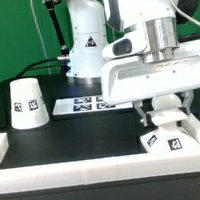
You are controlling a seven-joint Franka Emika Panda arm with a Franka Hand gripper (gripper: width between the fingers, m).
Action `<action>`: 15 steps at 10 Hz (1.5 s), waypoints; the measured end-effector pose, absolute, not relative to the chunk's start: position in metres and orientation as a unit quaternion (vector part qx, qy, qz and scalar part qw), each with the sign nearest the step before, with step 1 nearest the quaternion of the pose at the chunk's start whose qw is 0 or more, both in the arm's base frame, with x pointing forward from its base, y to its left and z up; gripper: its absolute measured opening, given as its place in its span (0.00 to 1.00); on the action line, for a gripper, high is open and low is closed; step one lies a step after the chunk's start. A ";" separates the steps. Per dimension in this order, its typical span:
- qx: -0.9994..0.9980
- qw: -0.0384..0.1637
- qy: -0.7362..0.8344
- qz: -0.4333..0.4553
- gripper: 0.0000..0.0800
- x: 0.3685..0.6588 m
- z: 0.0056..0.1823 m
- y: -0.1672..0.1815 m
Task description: Assemble lamp
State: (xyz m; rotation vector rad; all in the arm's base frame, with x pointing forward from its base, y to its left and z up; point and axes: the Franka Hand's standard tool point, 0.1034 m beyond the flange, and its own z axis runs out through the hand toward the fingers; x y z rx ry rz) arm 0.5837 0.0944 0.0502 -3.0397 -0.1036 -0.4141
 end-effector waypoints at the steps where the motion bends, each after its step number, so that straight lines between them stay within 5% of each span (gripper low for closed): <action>1: -0.989 0.036 -0.034 -0.140 0.67 0.585 0.050 0.095; 9: -0.985 0.038 -0.035 -0.163 0.67 0.606 0.048 0.098; 11: -0.985 0.037 -0.044 -0.161 0.83 0.604 0.047 0.098; 15: -0.986 0.035 -0.055 -0.154 0.87 0.588 0.048 0.099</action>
Offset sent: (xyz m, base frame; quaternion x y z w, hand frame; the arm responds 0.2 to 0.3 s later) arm 0.0234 0.0027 -0.0082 -0.0203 0.0235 0.0012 0.9995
